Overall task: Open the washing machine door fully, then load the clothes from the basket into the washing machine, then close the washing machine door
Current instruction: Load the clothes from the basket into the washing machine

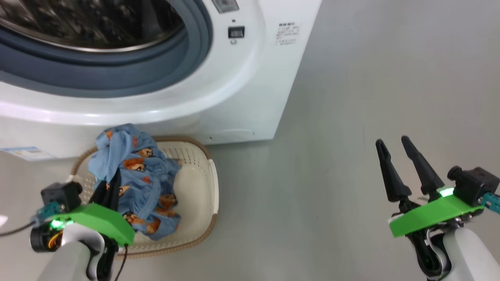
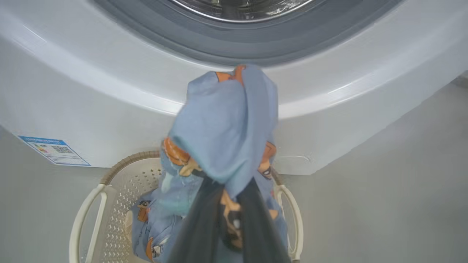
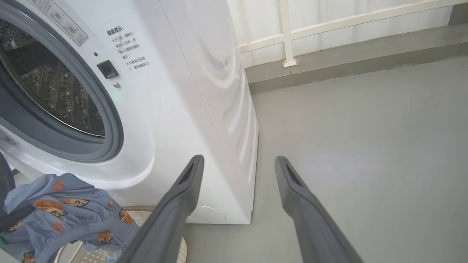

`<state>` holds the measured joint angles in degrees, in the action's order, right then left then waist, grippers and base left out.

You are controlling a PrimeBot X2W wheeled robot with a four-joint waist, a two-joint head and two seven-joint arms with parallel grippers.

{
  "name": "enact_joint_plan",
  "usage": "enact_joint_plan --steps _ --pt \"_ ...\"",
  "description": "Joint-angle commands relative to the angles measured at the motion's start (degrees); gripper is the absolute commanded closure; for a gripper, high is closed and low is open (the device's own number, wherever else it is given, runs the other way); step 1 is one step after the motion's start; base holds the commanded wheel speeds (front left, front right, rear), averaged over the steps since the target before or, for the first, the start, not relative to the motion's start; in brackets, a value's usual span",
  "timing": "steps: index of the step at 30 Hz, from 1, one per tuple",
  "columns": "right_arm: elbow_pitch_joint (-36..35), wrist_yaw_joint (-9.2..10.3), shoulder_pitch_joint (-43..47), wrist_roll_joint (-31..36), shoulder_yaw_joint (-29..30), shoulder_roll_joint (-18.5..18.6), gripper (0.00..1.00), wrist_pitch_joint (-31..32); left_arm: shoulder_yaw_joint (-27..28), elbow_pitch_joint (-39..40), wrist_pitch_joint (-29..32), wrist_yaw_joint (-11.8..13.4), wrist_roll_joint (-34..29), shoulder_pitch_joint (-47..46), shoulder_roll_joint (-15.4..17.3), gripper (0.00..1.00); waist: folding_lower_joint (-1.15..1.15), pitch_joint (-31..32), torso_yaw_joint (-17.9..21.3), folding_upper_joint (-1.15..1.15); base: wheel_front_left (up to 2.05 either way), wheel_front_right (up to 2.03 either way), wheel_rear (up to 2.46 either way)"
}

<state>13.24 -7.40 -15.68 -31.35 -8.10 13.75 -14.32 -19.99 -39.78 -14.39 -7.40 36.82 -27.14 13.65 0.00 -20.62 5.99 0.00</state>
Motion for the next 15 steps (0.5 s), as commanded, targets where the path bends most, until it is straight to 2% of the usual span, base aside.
enact_joint_plan --steps 1,15 --pt "-1.1 -0.09 1.6 -0.1 -0.7 0.8 0.0 -0.7 2.7 1.8 -0.6 -0.1 -1.0 0.9 1.6 1.0 0.0 2.9 -1.2 0.0 0.0 0.0 0.0" --pt "-1.2 -0.09 6.7 -0.1 1.2 1.9 0.0 -0.7 15.9 19.5 -0.6 -0.1 -14.6 14.3 -1.9 1.0 0.0 8.7 -2.3 0.0 0.0 0.0 0.0"
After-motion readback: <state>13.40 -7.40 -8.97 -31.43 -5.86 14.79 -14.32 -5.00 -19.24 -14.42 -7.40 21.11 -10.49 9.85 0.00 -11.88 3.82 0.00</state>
